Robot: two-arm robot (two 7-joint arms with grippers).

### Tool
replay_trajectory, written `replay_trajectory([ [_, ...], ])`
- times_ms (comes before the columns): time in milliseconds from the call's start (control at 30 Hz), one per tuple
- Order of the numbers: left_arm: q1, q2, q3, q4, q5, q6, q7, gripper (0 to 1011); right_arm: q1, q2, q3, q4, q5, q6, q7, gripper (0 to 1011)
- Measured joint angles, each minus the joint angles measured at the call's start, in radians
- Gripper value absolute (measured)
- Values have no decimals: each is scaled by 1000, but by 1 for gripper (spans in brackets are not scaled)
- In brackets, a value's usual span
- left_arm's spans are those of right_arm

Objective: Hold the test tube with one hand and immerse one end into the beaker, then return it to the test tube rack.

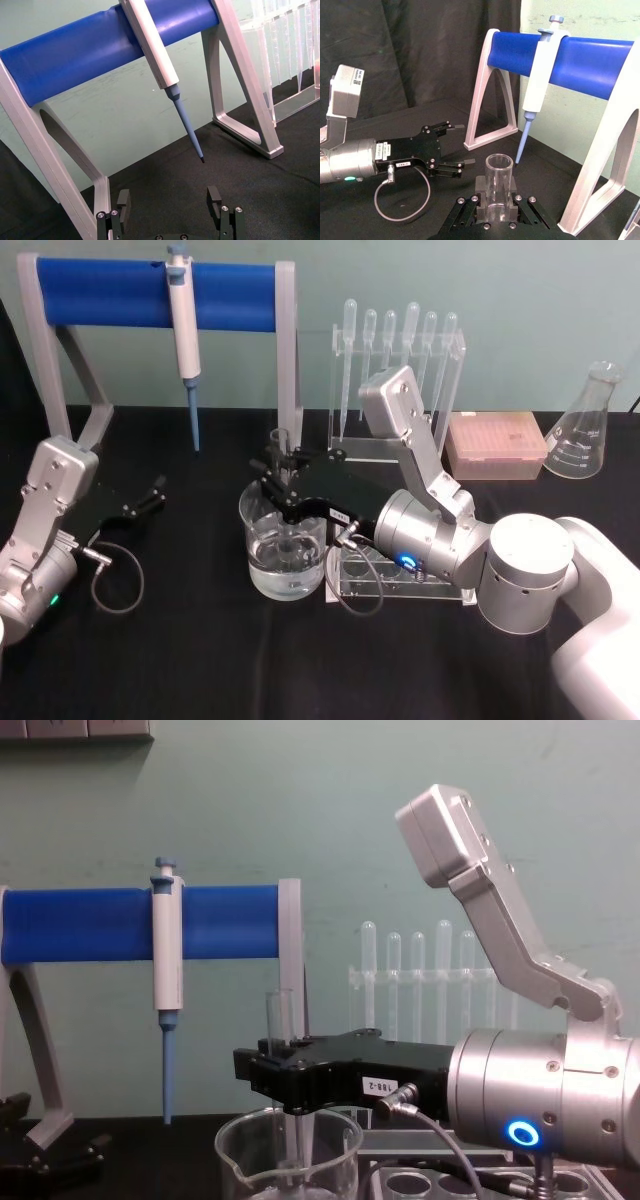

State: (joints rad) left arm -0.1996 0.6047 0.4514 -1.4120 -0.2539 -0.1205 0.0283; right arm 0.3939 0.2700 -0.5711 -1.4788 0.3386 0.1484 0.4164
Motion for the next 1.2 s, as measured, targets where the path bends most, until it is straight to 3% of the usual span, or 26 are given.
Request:
replay_trajectory([
  [1200, 0, 0, 0, 0, 0, 0, 0, 1000, 0, 0, 0, 0, 0, 0, 0, 228],
])
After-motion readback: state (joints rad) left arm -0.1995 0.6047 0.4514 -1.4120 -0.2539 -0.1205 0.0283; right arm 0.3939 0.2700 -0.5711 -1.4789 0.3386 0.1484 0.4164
